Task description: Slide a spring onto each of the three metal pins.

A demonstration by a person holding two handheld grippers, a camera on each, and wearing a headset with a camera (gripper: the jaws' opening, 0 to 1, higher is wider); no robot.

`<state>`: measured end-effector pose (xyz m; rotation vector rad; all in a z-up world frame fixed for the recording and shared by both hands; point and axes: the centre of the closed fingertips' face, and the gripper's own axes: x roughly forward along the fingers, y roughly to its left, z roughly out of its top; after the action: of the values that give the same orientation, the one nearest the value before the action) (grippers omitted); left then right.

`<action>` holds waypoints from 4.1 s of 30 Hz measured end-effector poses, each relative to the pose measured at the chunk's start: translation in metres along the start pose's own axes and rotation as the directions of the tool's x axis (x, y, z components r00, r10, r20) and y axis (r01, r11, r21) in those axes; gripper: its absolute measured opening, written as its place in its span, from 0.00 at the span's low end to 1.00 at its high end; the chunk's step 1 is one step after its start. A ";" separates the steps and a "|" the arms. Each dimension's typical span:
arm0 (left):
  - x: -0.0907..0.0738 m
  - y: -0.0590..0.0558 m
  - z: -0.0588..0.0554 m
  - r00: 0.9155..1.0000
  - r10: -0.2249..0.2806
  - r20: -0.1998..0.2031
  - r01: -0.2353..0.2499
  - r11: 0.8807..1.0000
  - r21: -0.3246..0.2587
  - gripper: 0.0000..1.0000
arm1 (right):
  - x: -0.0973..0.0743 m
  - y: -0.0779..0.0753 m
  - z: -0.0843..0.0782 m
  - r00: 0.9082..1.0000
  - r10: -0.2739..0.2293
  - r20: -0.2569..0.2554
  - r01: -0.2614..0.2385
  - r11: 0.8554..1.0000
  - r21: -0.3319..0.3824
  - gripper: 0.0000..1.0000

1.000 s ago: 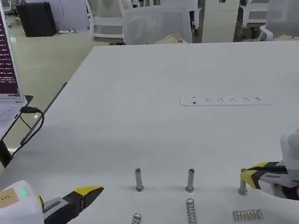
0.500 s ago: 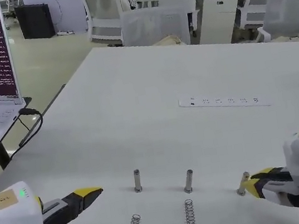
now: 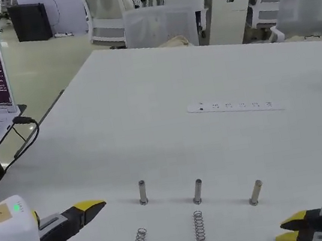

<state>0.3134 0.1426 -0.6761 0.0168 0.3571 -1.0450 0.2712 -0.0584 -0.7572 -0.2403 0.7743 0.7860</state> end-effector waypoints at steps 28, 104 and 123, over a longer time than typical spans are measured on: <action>0.000 0.000 0.001 1.000 -0.004 0.007 0.005 1.000 -0.011 0.77 | 0.014 0.053 -0.048 0.939 0.151 -0.310 -0.242 0.928 -0.283 0.08; 0.013 -0.019 0.006 0.994 -0.110 -0.029 0.111 0.994 0.024 0.71 | 0.013 0.040 0.081 0.989 0.112 0.100 -0.092 0.978 -0.186 0.08; 0.025 -0.043 0.042 0.972 -0.232 0.048 0.232 0.973 0.010 0.62 | -0.029 0.059 0.180 0.881 0.178 0.438 -0.156 0.984 -0.085 0.08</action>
<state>0.2996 0.0921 -0.6376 -0.0478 0.3168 -1.2755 0.3118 0.0508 -0.6052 -0.0287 0.3438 0.9805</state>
